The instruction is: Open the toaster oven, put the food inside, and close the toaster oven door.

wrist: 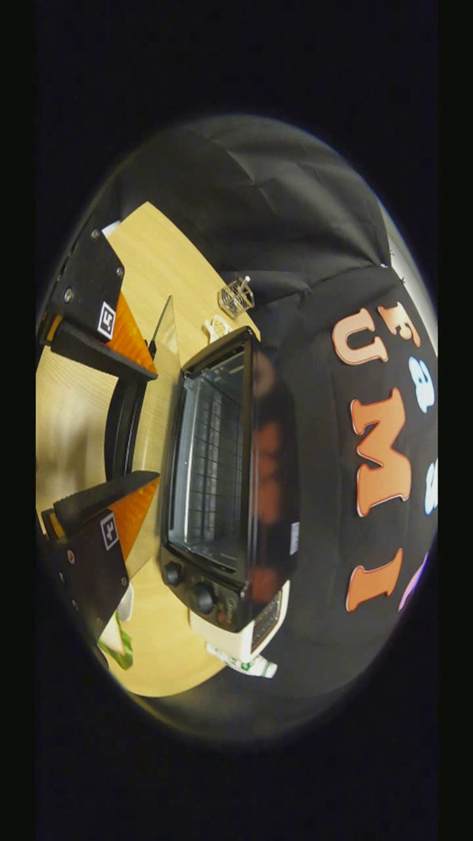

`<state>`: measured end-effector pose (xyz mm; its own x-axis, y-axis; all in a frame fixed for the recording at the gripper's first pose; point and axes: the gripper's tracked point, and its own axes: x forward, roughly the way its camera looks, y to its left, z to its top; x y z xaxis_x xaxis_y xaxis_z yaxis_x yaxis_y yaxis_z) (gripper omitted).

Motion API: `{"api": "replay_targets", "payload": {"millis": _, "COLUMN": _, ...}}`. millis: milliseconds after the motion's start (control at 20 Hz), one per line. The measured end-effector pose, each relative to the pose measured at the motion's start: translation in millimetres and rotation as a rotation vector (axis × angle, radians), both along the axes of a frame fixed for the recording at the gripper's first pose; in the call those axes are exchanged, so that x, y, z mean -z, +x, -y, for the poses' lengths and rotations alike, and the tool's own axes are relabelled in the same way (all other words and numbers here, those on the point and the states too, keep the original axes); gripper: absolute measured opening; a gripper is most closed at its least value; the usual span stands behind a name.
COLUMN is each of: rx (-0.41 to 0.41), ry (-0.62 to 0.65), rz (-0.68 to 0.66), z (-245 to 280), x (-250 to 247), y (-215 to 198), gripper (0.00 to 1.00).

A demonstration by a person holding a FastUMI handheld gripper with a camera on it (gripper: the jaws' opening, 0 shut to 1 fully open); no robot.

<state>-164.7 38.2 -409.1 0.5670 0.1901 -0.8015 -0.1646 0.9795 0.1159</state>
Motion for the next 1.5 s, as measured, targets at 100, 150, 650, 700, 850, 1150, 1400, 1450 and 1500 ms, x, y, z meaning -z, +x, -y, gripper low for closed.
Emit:
{"api": "replay_targets", "payload": {"millis": 100, "rx": -0.001, "ry": 0.028, "rz": -0.081, "z": -1.1, "x": 14.7, "y": -21.1, "gripper": 0.81}}
{"api": "replay_targets", "payload": {"millis": 150, "rx": 0.012, "ry": 0.004, "rz": -0.102, "z": 5.9, "x": 23.0, "y": -26.1, "gripper": 0.81}}
{"api": "replay_targets", "payload": {"millis": 650, "rx": -0.013, "ry": -0.083, "rz": -0.229, "z": 10.2, "x": 76.6, "y": -50.7, "gripper": 0.77}}
{"api": "replay_targets", "payload": {"millis": 700, "rx": -0.028, "ry": -0.080, "rz": -0.217, "z": 10.5, "x": 72.1, "y": -53.5, "gripper": 0.77}}
{"api": "replay_targets", "payload": {"millis": 850, "rx": -0.039, "ry": -0.069, "rz": -0.260, "z": 19.6, "x": 61.6, "y": -72.0, "gripper": 0.77}}
{"api": "replay_targets", "payload": {"millis": 1150, "rx": 0.125, "ry": -0.044, "rz": -0.092, "z": 89.0, "x": -13.9, "y": -53.4, "gripper": 0.77}}
{"api": "replay_targets", "payload": {"millis": 1400, "rx": 0.282, "ry": -0.184, "rz": -0.005, "z": 180.3, "x": -44.5, "y": -50.2, "gripper": 0.94}}
{"api": "replay_targets", "payload": {"millis": 1450, "rx": 0.308, "ry": -0.202, "rz": -0.009, "z": 195.3, "x": -43.7, "y": -54.0, "gripper": 0.96}}
{"api": "replay_targets", "payload": {"millis": 1500, "rx": 0.331, "ry": -0.218, "rz": -0.018, "z": 208.8, "x": -39.7, "y": -59.6, "gripper": 0.98}}
